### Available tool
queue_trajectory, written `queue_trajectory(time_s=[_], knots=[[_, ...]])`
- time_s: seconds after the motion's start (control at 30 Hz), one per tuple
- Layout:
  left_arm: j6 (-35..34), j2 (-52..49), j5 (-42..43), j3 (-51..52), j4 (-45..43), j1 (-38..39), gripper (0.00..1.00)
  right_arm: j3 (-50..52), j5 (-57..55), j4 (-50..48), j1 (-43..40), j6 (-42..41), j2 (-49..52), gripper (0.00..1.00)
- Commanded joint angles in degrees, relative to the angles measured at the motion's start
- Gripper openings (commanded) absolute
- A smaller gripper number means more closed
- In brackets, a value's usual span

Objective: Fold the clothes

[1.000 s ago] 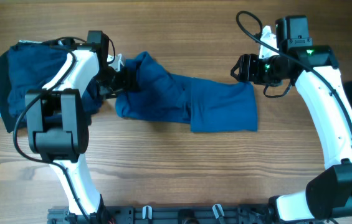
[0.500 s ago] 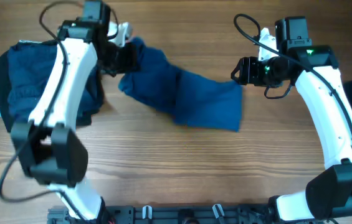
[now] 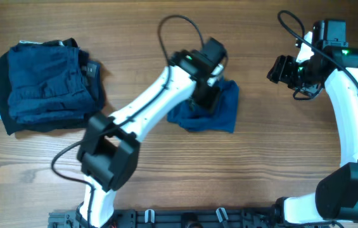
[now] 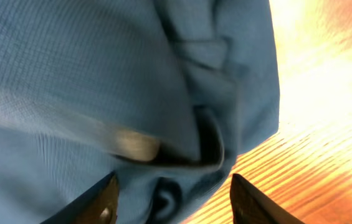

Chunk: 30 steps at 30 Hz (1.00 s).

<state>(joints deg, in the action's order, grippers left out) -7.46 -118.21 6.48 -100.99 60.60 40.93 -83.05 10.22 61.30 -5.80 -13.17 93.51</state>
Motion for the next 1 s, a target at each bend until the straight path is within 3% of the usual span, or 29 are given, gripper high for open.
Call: queue_trajectory(time_s=[0.0, 0.13, 0.27, 0.43, 0.53, 0.6, 0.67, 0.7, 0.77, 0.8, 0.87, 0.97], knots=[[-0.6, 0.3, -4.8, -1.2, 0.9, 3.8, 0.60, -0.7, 5.9, 0.1, 0.3, 7.8, -0.1, 0.74], [-1.5, 3.6, -12.8, -9.0, 10.3, 3.7, 0.62, -0.7, 20.5, 0.2, 2.3, 17.0, -0.1, 0.72], [-3.8, 9.4, -19.6, -16.2, 15.9, -0.4, 0.66, -0.3, 20.0, -1.4, 6.4, 15.9, -0.1, 0.72], [-6.7, 15.8, -18.0, -16.9, 16.5, -9.2, 0.68, 3.9, 18.2, -10.4, 13.9, 10.5, 0.7, 0.75], [-6.7, 16.6, -11.5, -16.9, 18.2, -15.6, 0.70, 7.4, 12.2, -16.9, 19.2, 4.0, 3.5, 0.74], [-6.7, 16.1, -10.1, -16.9, 19.3, -18.3, 0.72, 8.7, 10.3, -19.8, 21.4, 4.0, 5.6, 0.72], [-6.7, 15.4, -8.8, -16.6, 20.1, -21.7, 0.78, 9.3, 8.1, -20.8, 23.5, 2.3, 8.5, 0.65], [-6.6, 15.1, -7.6, -16.6, 20.2, -22.7, 0.77, 9.3, 6.2, -20.8, 24.0, 2.3, 9.5, 0.56], [-6.3, 14.4, -4.6, -16.3, 20.1, -24.3, 0.78, 9.3, -1.6, -20.0, 24.3, -1.7, 10.3, 0.17], [-6.3, 13.9, -3.5, -16.2, 20.2, -24.9, 0.78, 9.2, -6.9, -18.9, 23.8, -5.7, 10.1, 0.08], [-6.3, 12.8, -2.1, -16.2, 20.2, -25.4, 0.78, 9.1, -12.8, -17.1, 22.4, -9.7, 8.7, 0.04], [-6.3, 11.5, -0.3, -16.2, 20.1, -25.4, 0.79, 9.1, -11.6, -16.9, 19.5, -6.2, 6.7, 0.05]])
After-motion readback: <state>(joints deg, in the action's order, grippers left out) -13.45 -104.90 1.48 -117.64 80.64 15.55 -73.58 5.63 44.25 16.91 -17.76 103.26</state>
